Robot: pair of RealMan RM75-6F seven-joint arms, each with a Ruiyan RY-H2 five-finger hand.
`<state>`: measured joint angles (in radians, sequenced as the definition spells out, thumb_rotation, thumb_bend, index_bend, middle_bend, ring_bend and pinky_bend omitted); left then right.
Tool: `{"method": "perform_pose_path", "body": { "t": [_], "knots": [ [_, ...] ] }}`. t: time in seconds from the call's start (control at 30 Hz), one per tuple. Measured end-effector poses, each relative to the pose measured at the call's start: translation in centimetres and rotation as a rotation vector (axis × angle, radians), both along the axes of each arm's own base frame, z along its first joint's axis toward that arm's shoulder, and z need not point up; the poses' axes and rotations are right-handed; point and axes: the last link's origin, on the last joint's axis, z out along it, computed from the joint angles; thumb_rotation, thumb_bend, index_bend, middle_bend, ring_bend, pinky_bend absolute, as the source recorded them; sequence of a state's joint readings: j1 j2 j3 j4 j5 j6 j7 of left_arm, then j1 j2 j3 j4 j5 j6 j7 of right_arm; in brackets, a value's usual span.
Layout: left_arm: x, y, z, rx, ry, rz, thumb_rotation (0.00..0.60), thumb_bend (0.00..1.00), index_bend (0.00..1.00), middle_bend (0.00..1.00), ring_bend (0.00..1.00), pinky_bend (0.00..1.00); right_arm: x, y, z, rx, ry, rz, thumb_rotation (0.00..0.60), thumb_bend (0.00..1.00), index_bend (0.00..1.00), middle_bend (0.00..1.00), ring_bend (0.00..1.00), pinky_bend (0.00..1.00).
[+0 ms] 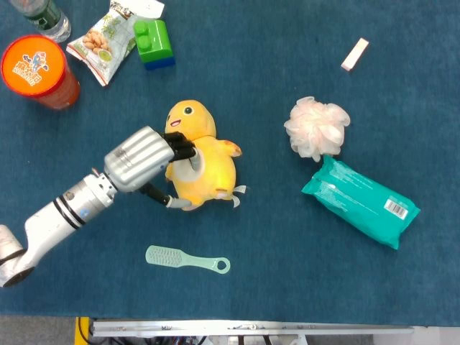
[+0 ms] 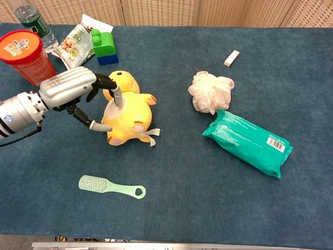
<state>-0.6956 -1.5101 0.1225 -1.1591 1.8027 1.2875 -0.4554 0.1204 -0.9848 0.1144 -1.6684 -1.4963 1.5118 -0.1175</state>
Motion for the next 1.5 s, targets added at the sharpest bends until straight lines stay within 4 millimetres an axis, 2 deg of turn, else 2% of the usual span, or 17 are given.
{"method": "perform_pose_path", "body": {
  "t": [0.27,0.43,0.6,0.83,1.03,1.2,1.5],
  "knots": [
    [-1.2,-0.3,1.5,0.019,0.046,0.015,0.421,0.03,0.46,0.48,0.4,0.68,0.0,-0.1,-0.3,0.01,-0.005,0.0,0.6,0.05,0.24,0.29,0.16,0.27],
    [-2.2,-0.9,1.4,0.015,0.117,0.007,0.422,0.03,0.52,0.56,0.44,0.68,0.0,-0.3,-0.5,0.019,-0.008,0.0,0.6,0.05,0.24,0.29,0.16,0.27],
    [-2.6,-1.4,0.8,-0.013,0.16,0.016,0.422,0.03,0.54,0.57,0.45,0.68,-0.1,-0.2,-0.4,0.02,-0.007,-0.002,0.6,0.05,0.24,0.3,0.16,0.27],
    [-1.4,-1.9,-1.1,-0.068,0.164,-0.018,0.421,0.03,0.53,0.57,0.44,0.68,-0.3,0.0,-0.2,0.012,-0.011,-0.009,0.6,0.05,0.24,0.29,0.16,0.27],
    [0.1,-0.9,-1.6,-0.05,0.114,-0.016,0.423,0.03,0.52,0.57,0.44,0.68,-0.5,0.2,-0.1,0.009,-0.014,-0.012,0.6,0.05,0.24,0.29,0.16,0.27],
    [0.7,0.1,-1.1,-0.02,0.086,-0.003,0.422,0.03,0.52,0.56,0.44,0.68,-0.6,0.3,0.0,0.006,-0.016,-0.013,0.6,0.05,0.24,0.29,0.16,0.27],
    [0.0,0.7,1.5,0.07,0.039,0.04,0.421,0.03,0.51,0.55,0.43,0.68,-0.6,0.0,-0.1,0.013,-0.022,-0.009,0.6,0.05,0.24,0.3,0.16,0.27]
  ]
}}
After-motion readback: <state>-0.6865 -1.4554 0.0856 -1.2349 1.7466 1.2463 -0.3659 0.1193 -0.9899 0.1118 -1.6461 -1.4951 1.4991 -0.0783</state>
